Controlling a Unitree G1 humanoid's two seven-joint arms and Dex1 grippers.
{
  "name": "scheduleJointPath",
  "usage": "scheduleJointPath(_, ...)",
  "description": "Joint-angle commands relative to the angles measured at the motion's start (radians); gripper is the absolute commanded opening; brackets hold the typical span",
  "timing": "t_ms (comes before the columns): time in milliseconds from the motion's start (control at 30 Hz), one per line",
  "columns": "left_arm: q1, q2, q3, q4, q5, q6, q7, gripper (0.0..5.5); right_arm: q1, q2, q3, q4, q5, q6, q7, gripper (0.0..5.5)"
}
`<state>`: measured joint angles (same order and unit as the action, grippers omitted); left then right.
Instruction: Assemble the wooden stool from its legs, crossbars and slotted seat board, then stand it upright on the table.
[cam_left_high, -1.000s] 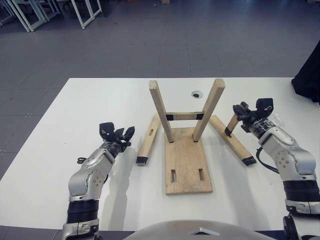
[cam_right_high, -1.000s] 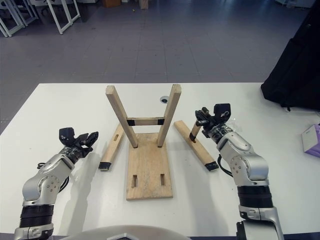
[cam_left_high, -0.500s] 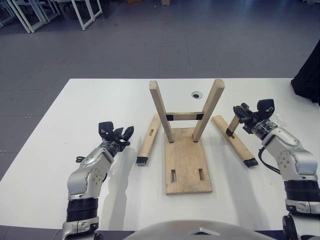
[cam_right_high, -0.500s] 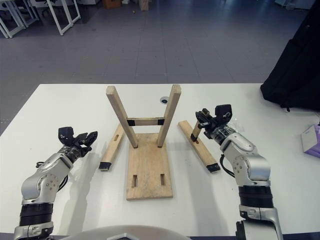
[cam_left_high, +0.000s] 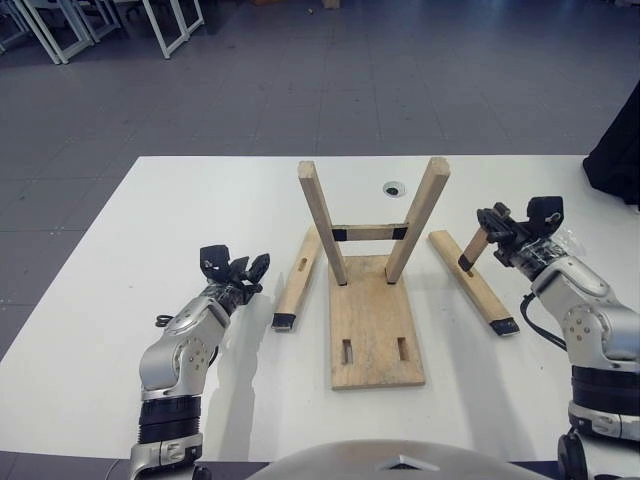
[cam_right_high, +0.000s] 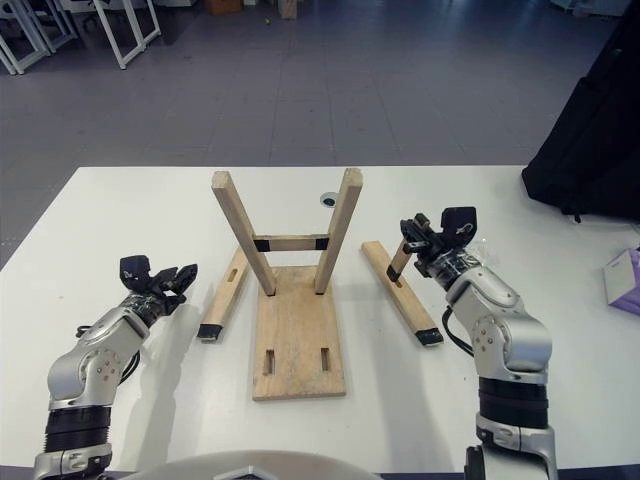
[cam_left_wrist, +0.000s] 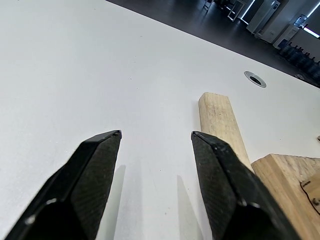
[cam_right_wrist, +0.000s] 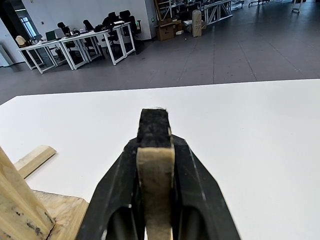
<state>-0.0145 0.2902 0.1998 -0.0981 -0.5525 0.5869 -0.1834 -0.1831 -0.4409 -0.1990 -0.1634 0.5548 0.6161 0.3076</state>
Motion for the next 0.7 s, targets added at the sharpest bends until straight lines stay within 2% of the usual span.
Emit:
scheduleJointPath(33, -0.014, -0.002, 0.009, 0.007, 0.013, 0.005, -0.009, 2.59, -0.015, -0.005, 0.006, 0.036, -0.021, -0.005, 0.028, 0.40)
scheduleJointPath(367, -0.025, -0.004, 0.011, 0.016, 0.021, 0.011, -0.016, 2.59, -0.056, -0.031, -0.002, 0.091, -0.062, -0.012, 0.089, 0.40)
scheduleJointPath(533, -0.023, -0.003, 0.015, 0.013, 0.020, 0.012, -0.016, 2.59, -0.002, -0.024, -0.002, 0.057, -0.064, -0.007, 0.093, 0.40)
scheduleJointPath(700, -0.034, -0.003, 0.013, 0.020, 0.025, 0.013, -0.017, 2.59, 0.048, -0.016, 0.018, 0.136, -0.124, -0.079, 0.109, 0.40)
